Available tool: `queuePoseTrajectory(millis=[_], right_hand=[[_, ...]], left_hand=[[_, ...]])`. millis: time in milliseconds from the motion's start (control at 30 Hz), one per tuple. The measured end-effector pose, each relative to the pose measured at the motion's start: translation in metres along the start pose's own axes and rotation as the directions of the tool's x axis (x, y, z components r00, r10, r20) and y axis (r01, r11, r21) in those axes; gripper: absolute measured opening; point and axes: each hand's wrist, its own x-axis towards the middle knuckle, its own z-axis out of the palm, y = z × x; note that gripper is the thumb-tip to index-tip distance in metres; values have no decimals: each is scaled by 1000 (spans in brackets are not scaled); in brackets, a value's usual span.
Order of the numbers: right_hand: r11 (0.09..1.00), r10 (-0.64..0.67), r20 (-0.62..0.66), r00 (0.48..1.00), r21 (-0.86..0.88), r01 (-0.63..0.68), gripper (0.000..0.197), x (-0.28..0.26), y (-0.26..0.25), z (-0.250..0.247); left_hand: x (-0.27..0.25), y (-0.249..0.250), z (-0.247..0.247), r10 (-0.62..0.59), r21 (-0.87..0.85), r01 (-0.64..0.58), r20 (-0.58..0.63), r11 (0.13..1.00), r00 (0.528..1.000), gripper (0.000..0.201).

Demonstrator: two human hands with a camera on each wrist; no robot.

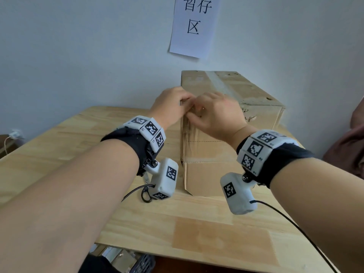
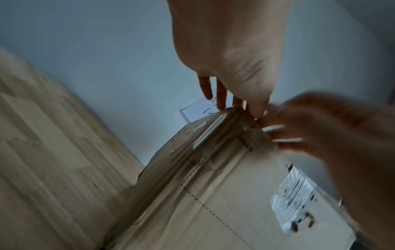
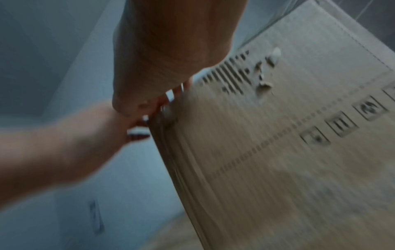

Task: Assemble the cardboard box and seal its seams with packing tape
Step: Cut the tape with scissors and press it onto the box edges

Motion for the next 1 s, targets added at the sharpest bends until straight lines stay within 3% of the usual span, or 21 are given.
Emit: queuePoseTrajectory(millis=[100,233,433,567,633,700,767,900,1000], right_hand=[[996,75,160,984,35,-82,28,16,11,-14],[978,207,365,908,-104,-181,42,13,24,-11],[982,160,298,941,-145,-121,34,2,30,-3],[982,162,336,928,-150,-117,42,2,33,-3],[981,155,384,910,-166,-97,58,0,34,-4],[982,151,415,897,-164,-90,70,-2,35,-5],[986,143,433,890,-137,-92,72,-2,37,-7],[984,158,433,888,-140,-107,62,-2,49,-18],[965,206,420,884,-235,-113,67,-12,67,-28]], left_hand=[[1,3,4,-3,159,0,15,987,1000,40],[-3,-1,10,49,146,-42,-45,988,998,32],[-10,-12,19,145,175,-129,-80,976,986,49],[-11,-18,18,154,206,-146,-24,968,988,45],[-11,-19,15,120,130,-123,32,984,992,41],[-12,-16,13,26,-6,-26,95,1000,995,39],[-13,-13,12,-2,-47,7,101,999,995,37],[-13,-15,4,22,56,-34,196,998,980,41],[-12,-12,-5,19,157,-61,252,986,968,45]])
